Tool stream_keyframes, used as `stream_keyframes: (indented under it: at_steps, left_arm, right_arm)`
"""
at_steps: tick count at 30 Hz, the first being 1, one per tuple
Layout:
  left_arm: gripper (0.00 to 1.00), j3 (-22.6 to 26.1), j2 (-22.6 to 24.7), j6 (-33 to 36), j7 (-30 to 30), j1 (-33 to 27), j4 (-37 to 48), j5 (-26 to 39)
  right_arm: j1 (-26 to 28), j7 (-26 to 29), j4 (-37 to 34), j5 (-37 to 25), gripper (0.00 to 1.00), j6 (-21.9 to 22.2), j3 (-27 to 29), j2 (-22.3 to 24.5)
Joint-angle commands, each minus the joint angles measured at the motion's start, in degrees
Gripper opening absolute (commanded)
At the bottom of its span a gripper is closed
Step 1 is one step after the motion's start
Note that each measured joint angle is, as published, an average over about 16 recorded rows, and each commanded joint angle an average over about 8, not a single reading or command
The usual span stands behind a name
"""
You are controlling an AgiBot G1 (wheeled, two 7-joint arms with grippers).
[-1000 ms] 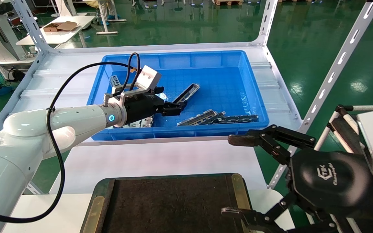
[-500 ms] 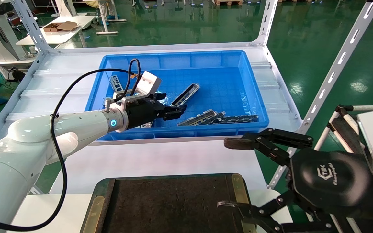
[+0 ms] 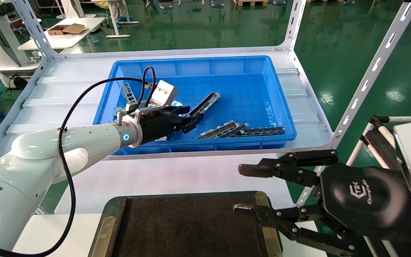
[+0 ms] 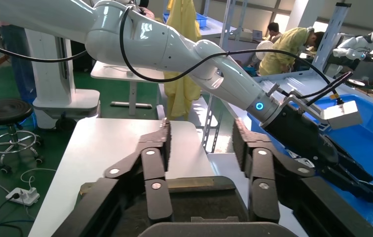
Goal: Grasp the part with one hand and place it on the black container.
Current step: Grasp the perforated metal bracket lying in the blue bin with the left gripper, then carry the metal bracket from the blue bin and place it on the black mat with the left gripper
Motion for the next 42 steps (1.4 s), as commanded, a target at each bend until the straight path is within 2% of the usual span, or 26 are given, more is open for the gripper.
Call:
stream_keyframes:
  at_steps: [1,10,16,30,37,42]
  left_arm:
    - [0.00,0.4,0.0,-0.2,-0.1,0.1,0.0,-0.4]
    - [0.00,1.1,-0.3,-0.1,0.6,-0.7,-0.1,-3.2]
    - [0.00,-0.1,-1.2,3.0,2.7,-2.2,0.2,-6.2]
    - [0.00,-3.1,-5.6,23.2,8.7,-3.6,-1.3,-11.7]
    - [0.00,-3.4,-8.3,31.6,7.3,-2.0,-4.8,-13.2]
    - [0.00,-3.1,-11.0,36.3,5.0,1.4,-9.9,-13.8]
  right_arm:
    - [0.0,0.0,0.0,0.0,0.00,0.0,0.0,0.0]
    - [0.0,0.0,0.0,0.0,0.00,0.0,0.0,0.0]
    - [0.0,0.0,0.0,0.0,0.00,0.0,0.0,0.0]
    - [0.0,0.0,0.0,0.0,0.00,0.0,0.0,0.0]
    - [0.0,0.0,0.0,0.0,0.00,0.0,0.0,0.0]
    - [0.0,0.0,0.0,0.0,0.00,0.0,0.0,0.0]
